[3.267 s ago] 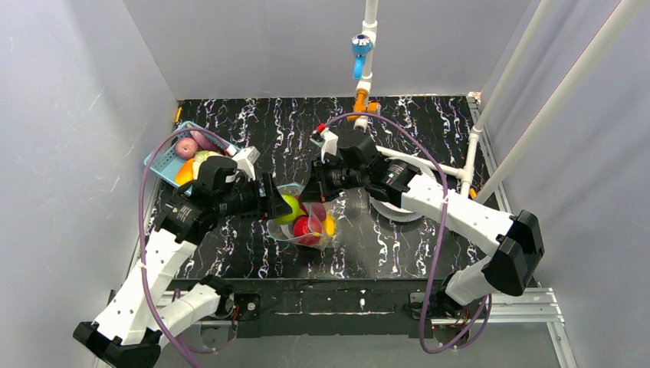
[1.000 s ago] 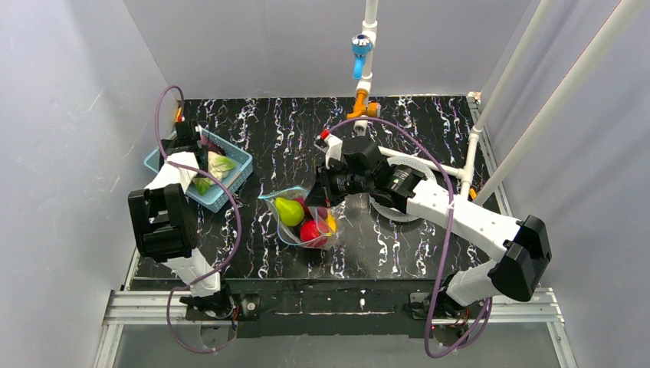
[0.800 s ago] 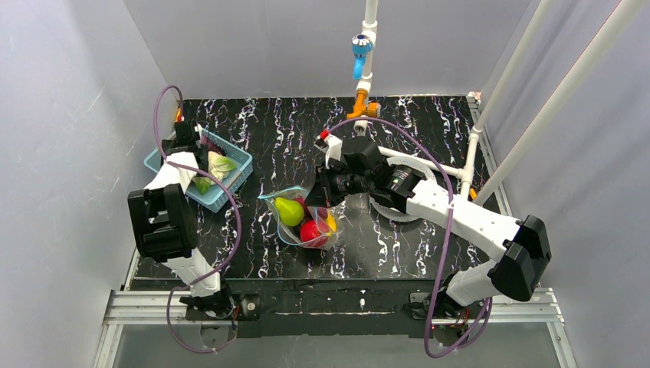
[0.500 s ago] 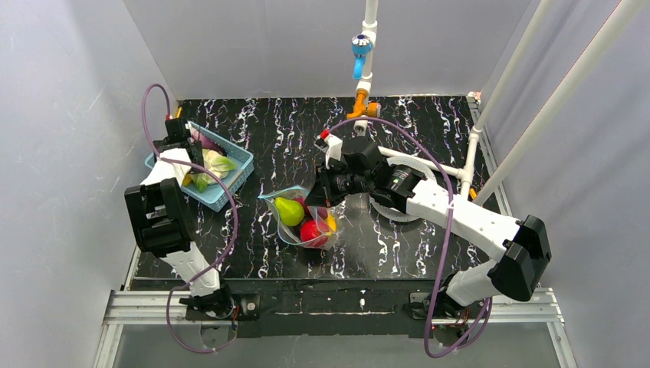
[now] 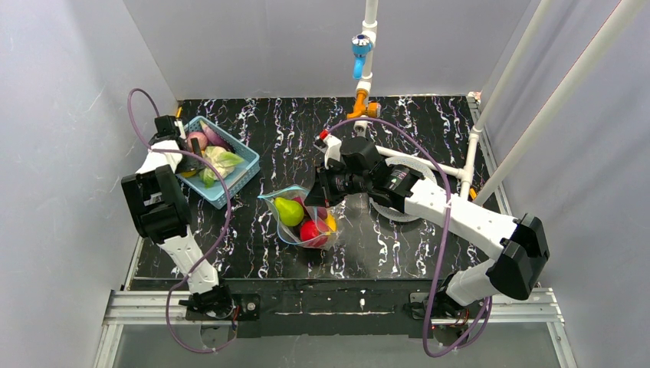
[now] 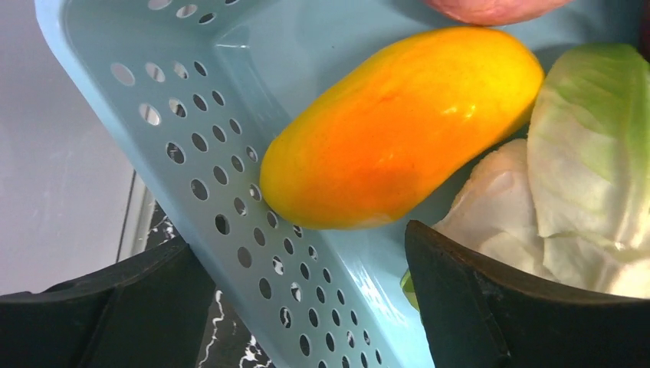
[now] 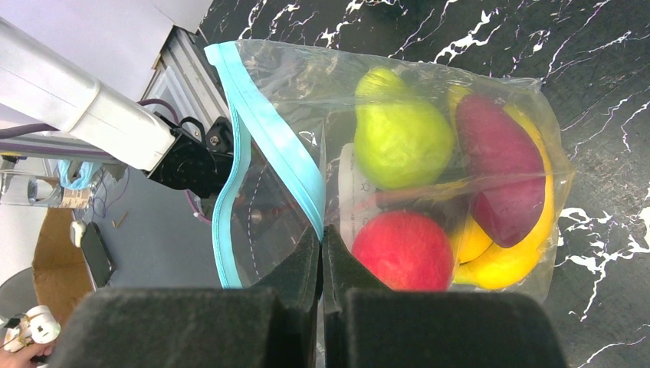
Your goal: Place the food in the zip-top bag and seal the zipper
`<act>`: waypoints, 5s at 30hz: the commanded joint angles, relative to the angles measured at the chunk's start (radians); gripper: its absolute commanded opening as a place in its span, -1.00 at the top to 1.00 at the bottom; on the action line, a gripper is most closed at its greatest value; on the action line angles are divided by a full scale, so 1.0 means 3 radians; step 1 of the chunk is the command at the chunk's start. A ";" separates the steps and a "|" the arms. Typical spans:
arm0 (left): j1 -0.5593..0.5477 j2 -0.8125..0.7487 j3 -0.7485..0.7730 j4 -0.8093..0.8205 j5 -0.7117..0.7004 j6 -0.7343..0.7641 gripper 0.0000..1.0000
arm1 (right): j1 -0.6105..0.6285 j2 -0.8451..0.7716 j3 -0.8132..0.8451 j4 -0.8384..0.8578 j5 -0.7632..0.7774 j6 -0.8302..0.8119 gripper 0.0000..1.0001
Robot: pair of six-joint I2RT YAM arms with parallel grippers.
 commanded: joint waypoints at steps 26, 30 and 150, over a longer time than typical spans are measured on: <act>-0.0106 -0.2723 -0.1857 -0.0805 0.1064 -0.2099 -0.62 | 0.0143 -0.0177 -0.0113 0.0218 -0.0024 -0.0024 0.97; -0.0105 -0.3004 -0.2050 -0.0649 0.1659 -0.2409 -0.58 | 0.0166 -0.0203 -0.0108 0.0209 0.0007 -0.0041 0.97; -0.4256 -0.3664 -0.1634 -0.0699 0.0177 -0.3462 0.10 | 0.0003 -0.0229 0.0092 -0.0201 0.0641 -0.0018 0.97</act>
